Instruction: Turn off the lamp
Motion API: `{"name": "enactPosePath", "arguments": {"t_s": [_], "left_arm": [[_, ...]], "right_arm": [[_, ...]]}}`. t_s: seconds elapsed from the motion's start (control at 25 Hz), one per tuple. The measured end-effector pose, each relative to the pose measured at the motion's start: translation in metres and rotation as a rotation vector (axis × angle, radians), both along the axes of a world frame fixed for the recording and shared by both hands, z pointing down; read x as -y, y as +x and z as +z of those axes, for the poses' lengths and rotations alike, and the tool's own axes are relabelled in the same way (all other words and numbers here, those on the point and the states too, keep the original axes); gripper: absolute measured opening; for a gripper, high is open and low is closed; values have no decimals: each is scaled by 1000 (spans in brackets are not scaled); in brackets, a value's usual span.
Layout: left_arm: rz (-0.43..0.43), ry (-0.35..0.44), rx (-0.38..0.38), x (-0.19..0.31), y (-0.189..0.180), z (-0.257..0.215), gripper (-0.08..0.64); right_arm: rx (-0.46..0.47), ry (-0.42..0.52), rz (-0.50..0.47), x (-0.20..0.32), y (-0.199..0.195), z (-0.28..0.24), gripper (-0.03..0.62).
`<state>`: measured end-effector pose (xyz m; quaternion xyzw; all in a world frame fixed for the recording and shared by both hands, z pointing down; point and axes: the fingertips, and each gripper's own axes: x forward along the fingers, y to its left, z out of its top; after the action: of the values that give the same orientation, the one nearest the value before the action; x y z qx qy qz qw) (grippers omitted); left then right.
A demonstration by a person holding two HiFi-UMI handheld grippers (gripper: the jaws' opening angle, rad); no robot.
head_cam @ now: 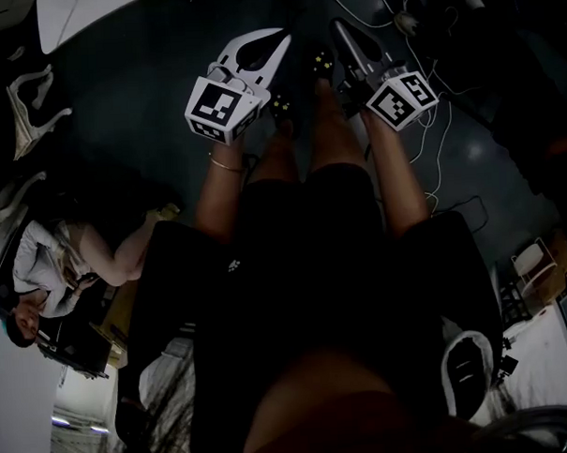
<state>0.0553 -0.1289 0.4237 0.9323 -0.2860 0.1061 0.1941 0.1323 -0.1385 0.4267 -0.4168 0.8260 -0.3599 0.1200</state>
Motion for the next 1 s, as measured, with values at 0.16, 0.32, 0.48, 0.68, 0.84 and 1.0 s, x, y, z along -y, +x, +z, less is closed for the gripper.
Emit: {"name": "enactPosePath", "arguments": {"t_s": [0.16,0.32,0.48,0.68,0.84,1.0], "left_arm": [[11,-9,-13,-4,0,-15,6],[30,14,-32,-8,4,-34,8],[65,44,-44,-12,12,-51,8],[92,56,-80,-16,18,-67,6],[97,75,-81,-16,19,-83,8],[108,90,-86,-15,20,-97,8]], "right_arm": [[-8,11,1,-8,0,-18,0],[-26,30,-24,-17,-5,-37,-2],[-27,73,-33,-18,-7,-60,-2],[-45,115,-39,-22,-4,-83,-2],[-55,127,-38,-28,-5,-97,-2],[-55,131,-31,-32,-7,-108,-2]]}}
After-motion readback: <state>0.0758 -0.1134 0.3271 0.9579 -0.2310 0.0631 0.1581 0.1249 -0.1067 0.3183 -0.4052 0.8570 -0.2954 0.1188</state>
